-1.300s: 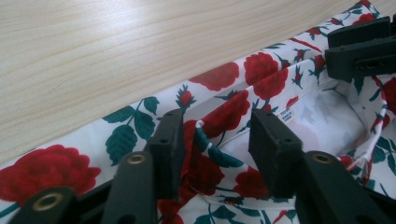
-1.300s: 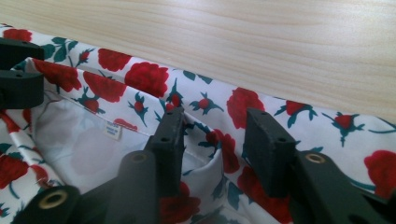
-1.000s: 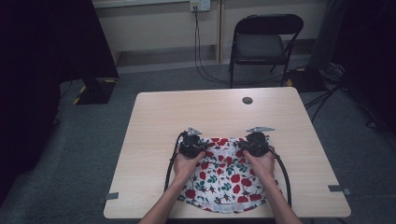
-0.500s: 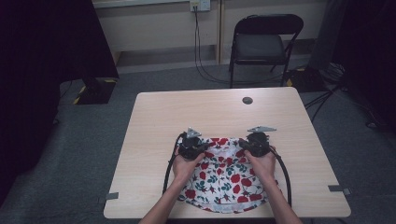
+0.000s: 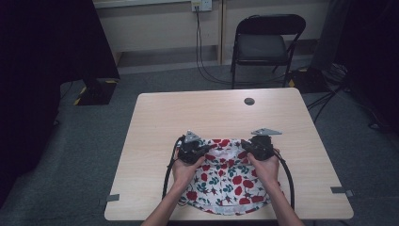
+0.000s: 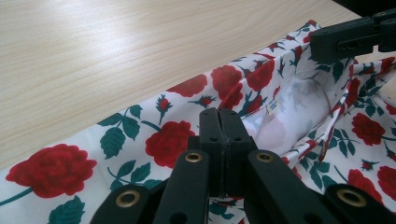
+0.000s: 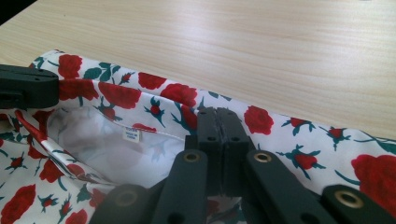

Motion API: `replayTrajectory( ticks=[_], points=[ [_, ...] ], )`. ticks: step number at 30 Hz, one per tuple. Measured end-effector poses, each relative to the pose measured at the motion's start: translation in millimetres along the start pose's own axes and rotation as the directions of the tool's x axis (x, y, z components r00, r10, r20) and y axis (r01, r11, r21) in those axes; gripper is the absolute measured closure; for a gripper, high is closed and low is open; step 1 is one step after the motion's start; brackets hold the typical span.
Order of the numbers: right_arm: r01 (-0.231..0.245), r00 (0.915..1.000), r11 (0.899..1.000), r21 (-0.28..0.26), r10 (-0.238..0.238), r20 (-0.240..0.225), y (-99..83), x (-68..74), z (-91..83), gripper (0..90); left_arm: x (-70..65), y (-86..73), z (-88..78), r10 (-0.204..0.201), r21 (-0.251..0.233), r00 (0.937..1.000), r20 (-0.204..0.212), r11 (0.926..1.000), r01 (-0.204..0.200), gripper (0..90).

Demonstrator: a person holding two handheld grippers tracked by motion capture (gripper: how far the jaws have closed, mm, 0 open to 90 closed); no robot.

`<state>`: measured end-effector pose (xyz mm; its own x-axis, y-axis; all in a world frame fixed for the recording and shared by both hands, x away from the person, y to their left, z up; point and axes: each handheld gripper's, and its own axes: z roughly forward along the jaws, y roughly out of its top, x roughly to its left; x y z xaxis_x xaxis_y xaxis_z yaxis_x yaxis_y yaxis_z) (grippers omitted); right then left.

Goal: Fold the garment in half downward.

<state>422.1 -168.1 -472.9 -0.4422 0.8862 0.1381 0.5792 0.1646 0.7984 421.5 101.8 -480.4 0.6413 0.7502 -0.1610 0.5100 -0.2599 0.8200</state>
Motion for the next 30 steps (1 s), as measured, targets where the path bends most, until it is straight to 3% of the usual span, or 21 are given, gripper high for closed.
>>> replayTrajectory(
  ticks=[16, 30],
  points=[
    [0.024, 0.9991, 0.999, -0.038, -0.025, -0.033, -6.9, 9.5, -22.6, 89.7, -11.6, -8.0, -20.9, 0.05, -0.015, 0.9983, 0.028, 0.9986, -0.05, 89.8],
    [0.044, 0.9968, 0.997, -0.062, -0.048, -0.063, -22.6, 18.2, -44.3, 89.7, -24.4, -18.5, -31.9, 0.068, -0.017, 0.9975, 0.018, 0.9975, -0.068, 89.8]
  ],
)
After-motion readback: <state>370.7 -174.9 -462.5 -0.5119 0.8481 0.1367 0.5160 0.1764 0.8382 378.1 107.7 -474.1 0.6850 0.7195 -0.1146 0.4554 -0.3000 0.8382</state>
